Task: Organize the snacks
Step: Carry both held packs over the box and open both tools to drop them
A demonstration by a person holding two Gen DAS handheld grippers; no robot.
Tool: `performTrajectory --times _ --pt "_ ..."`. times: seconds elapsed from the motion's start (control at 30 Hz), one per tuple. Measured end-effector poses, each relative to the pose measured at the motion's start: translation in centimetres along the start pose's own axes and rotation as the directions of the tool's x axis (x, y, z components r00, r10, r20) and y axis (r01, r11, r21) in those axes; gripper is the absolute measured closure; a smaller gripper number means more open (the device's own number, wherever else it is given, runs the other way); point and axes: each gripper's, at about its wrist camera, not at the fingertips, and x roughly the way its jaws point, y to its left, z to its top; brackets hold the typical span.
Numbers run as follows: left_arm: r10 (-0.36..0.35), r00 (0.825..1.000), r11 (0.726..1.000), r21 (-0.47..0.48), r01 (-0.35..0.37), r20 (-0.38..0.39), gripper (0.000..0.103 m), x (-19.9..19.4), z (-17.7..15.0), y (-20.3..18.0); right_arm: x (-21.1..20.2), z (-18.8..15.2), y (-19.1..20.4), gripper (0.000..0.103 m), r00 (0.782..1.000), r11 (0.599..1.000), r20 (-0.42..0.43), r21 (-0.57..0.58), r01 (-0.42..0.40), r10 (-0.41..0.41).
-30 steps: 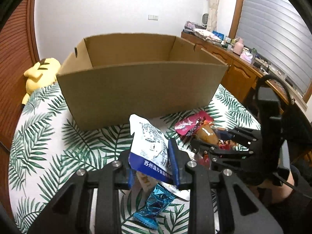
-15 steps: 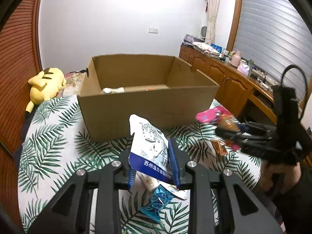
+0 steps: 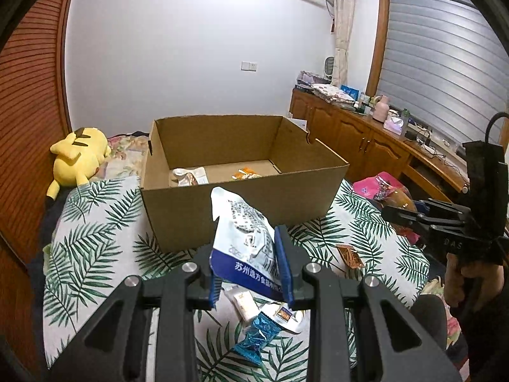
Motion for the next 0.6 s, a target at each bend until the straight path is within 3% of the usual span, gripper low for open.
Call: performTrajectory --times 0.6 --pt "0.022 0.998 0.998 0.054 -0.025 0.051 0.075 1.8 5.5 1.1 2.1 5.3 2.4 0.062 0.998 0.996 0.039 -0.065 -0.055 0.058"
